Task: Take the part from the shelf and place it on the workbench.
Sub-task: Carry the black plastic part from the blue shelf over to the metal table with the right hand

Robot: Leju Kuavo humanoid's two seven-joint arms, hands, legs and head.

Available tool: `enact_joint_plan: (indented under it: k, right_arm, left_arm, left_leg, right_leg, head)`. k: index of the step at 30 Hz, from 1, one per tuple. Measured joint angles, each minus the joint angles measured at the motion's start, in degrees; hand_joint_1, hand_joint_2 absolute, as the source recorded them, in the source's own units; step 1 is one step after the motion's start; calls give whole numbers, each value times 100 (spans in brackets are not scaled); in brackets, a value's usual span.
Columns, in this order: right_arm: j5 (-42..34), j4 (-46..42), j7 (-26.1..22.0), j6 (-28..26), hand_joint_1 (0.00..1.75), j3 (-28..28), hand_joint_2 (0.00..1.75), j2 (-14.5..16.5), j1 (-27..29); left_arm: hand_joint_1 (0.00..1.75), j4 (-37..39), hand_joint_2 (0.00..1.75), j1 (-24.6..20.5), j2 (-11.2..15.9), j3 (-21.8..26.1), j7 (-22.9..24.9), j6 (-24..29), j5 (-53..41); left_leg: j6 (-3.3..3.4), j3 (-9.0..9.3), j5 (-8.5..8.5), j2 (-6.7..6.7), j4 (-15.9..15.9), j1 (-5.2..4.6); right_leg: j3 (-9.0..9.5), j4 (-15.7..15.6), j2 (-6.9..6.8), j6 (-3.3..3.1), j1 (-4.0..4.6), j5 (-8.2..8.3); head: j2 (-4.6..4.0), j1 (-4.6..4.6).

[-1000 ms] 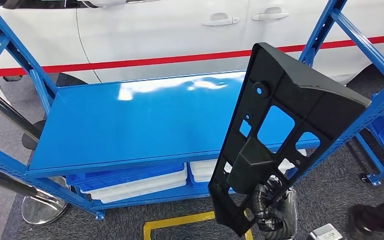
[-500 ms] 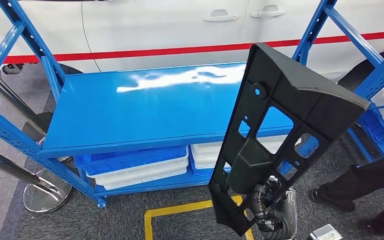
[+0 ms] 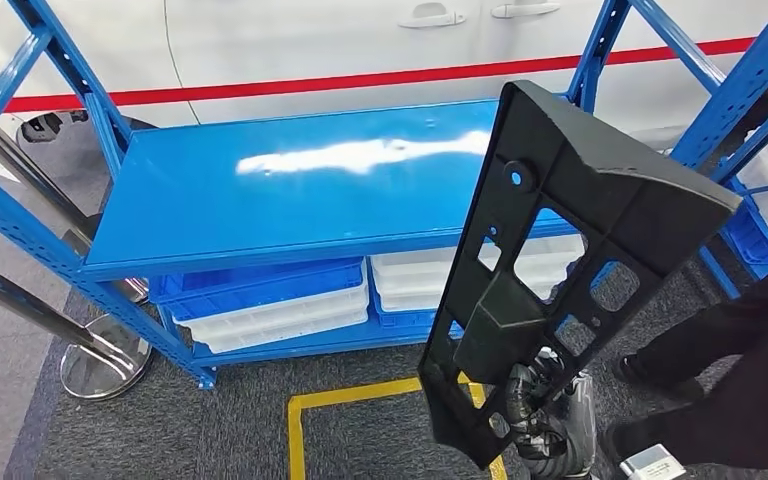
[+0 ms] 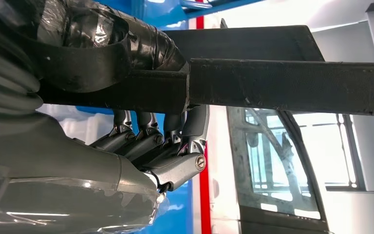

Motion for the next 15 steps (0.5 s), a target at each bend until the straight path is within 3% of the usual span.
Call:
enact_joint_plan:
  k: [1, 3, 5, 7, 8, 11, 12, 13, 14, 15]
  right_arm:
    - [0, 0, 10, 1, 175, 0, 175, 0, 0]
    - [0, -3, 24, 1, 175, -1, 175, 0, -5]
    - [0, -8, 29, 1, 175, -1, 175, 0, -15]
    - [1, -9, 32, -1, 175, -2, 175, -1, -17]
    - [2, -13, 36, -1, 175, -2, 175, -2, -15]
    - [10, -24, 50, 0, 175, -3, 175, -3, -10]
    - [15, -24, 52, 0, 175, -3, 175, -3, -10]
    - [21, -24, 54, -1, 175, -3, 175, -4, -10]
    - [28, -24, 55, -1, 175, -2, 175, -4, -11]
    - [37, -24, 56, -1, 175, -2, 175, -4, -13]
  left_arm:
    - [0, -11, 0, -4, 0, 5, 3, -6, 0]
    - [0, -41, 0, -12, -1, 23, 4, -16, -3]
    - [0, -62, 0, -16, -4, 48, 4, -26, -6]
    - [0, -61, 0, -11, -19, 79, 7, -37, -7]
    - [0, -61, 0, -6, -26, 92, 7, -41, -10]
    - [0, -60, 0, 0, -34, 117, -1, -44, -39]
    - [0, -60, 0, 0, -34, 126, -5, -45, -55]
    - [0, -60, 0, -1, -35, 134, -10, -48, -72]
    - [0, -60, 0, -2, -36, 142, -15, -51, -86]
    - [0, -60, 0, -3, -38, 149, -20, -53, -99]
  left_leg:
    - [45, 305, 80, -1, -413, -10]
    - [113, 806, 52, -5, -1183, -40]
    - [151, 931, 15, -8, -1451, -77]
    - [211, 862, 143, 7, -1483, -64]
    - [253, 804, 221, 21, -1501, -51]
    - [319, 554, 422, 54, -1490, -47]
    - [316, 461, 484, 57, -1471, -50]
    - [308, 367, 541, 57, -1444, -52]
    - [295, 274, 592, 57, -1410, -53]
    - [280, 185, 634, 55, -1369, -52]
  right_leg:
    - [-63, 22, -1, 10, 7, 47]
    - [-128, 42, -5, 58, 18, 137]
    - [-126, 20, -15, 135, 5, 231]
    - [-150, 33, -5, 212, -13, 225]
    - [-203, 143, 8, 241, -20, 69]
    - [-464, 1061, 29, 306, -46, -762]
    - [-508, 1384, 29, 324, -49, -893]
    - [-482, 1569, 29, 334, -50, -890]
    - [-362, 1565, 29, 337, -50, -777]
    - [-133, 1342, 29, 331, -50, -619]
  head:
    - [0, 0]
    - [0, 1]
    - [0, 0]
    - [0, -1]
    - [0, 0]
    - [0, 2]
    - [0, 2]
    - [0, 1]
    - [0, 1]
    - [0, 1]
